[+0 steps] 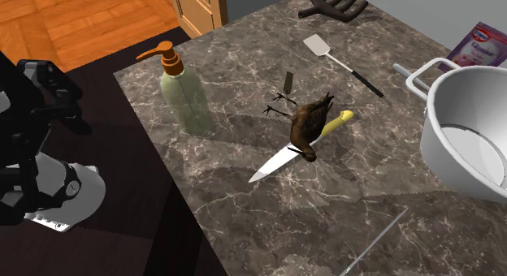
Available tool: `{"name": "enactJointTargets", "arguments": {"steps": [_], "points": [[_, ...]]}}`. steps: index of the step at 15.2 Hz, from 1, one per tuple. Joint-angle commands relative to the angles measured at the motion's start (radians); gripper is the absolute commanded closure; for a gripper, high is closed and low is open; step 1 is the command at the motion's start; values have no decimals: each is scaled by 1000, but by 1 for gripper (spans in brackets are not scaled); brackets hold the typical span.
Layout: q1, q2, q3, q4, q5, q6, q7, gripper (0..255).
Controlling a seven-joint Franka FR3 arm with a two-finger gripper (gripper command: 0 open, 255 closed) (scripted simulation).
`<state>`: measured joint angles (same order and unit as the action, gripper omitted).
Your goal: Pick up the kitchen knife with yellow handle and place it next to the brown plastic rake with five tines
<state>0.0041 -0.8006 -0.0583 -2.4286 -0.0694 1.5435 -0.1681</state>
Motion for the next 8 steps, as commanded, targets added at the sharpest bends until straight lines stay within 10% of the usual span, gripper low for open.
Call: {"name": "enactJointTargets", "arguments": {"steps": [1,8], "points": [[0,0,0,0,0,0,0,0],[70,176,8,-41,-33,272,-110,0]]}}
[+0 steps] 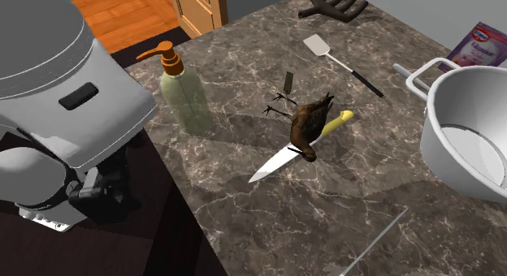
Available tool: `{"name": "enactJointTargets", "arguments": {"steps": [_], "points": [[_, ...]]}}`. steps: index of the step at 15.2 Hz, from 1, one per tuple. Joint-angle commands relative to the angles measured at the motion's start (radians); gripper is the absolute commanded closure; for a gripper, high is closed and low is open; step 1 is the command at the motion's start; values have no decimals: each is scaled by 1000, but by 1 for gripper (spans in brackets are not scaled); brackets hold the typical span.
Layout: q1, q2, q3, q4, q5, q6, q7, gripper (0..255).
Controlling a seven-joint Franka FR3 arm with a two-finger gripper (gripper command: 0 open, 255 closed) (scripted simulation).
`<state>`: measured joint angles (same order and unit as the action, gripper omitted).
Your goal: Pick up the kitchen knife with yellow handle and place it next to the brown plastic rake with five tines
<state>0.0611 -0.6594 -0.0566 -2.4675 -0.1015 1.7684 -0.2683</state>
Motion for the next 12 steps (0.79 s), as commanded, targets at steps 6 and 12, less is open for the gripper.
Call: {"name": "enactJointTargets", "arguments": {"steps": [6,12], "points": [[65,214,23,8,-31,265,-92,0],[107,407,49,55,-70,459,-160,0]]}}
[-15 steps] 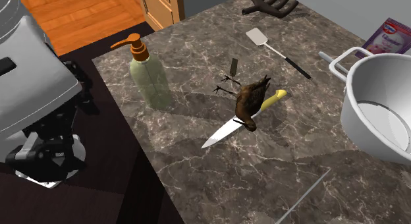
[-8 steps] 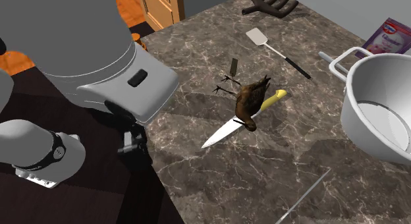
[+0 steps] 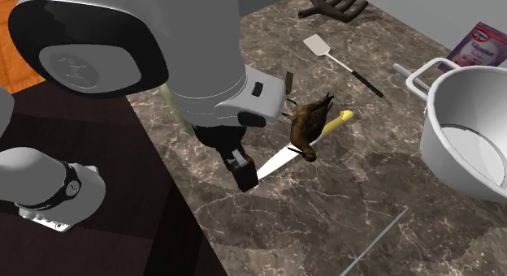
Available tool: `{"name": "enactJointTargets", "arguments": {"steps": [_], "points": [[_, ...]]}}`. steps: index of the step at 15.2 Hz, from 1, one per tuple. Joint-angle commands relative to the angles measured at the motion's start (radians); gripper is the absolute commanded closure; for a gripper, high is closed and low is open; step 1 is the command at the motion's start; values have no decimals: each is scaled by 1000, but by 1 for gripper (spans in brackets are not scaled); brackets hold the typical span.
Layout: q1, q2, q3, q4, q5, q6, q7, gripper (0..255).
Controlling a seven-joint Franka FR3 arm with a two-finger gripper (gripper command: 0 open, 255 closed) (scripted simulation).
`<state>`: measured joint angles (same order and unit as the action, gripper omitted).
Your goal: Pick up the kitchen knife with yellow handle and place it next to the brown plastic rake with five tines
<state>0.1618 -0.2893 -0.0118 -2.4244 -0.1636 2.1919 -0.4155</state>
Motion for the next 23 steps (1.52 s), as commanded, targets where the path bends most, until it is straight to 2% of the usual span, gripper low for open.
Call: {"name": "enactJointTargets", "arguments": {"steps": [1,5,13,21,22,23], "points": [[12,69,9,23,-16,65,-22,0],[34,200,33,75,-57,174,-53,0],[27,286,28,62,-88,277,-40,0],[26,292,27,61,-90,284,-39,0],[26,292,27,61,-90,284,-39,255],[26,292,27,61,-90,284,-39,255]]}}
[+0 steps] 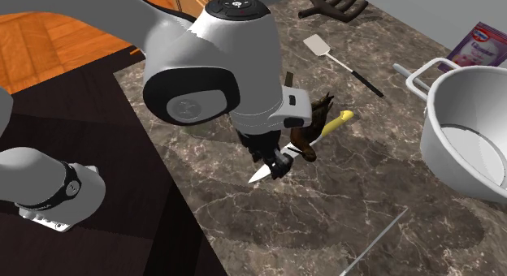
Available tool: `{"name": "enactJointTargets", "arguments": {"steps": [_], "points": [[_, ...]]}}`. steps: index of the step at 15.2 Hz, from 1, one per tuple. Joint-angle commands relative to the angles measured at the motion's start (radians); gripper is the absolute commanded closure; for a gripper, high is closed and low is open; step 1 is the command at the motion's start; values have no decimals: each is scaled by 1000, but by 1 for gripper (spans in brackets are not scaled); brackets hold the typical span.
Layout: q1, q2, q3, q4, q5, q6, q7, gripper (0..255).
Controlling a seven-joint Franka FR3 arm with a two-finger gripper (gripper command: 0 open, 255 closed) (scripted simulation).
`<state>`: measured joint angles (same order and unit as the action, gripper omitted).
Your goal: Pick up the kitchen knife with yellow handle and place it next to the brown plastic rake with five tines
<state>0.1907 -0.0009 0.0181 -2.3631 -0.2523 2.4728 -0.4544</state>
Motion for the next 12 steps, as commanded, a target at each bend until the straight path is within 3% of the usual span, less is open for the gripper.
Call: {"name": "enactJointTargets", "arguments": {"steps": [1,8,9,12], "points": [[-3,5,-3,0,-2,4,0,255],[-2,1,-3,3,0,0,-1,255],[-2,1,-3,3,0,0,-1,0],[-22,-107,-20,-46,61,-59,132,0]]}}
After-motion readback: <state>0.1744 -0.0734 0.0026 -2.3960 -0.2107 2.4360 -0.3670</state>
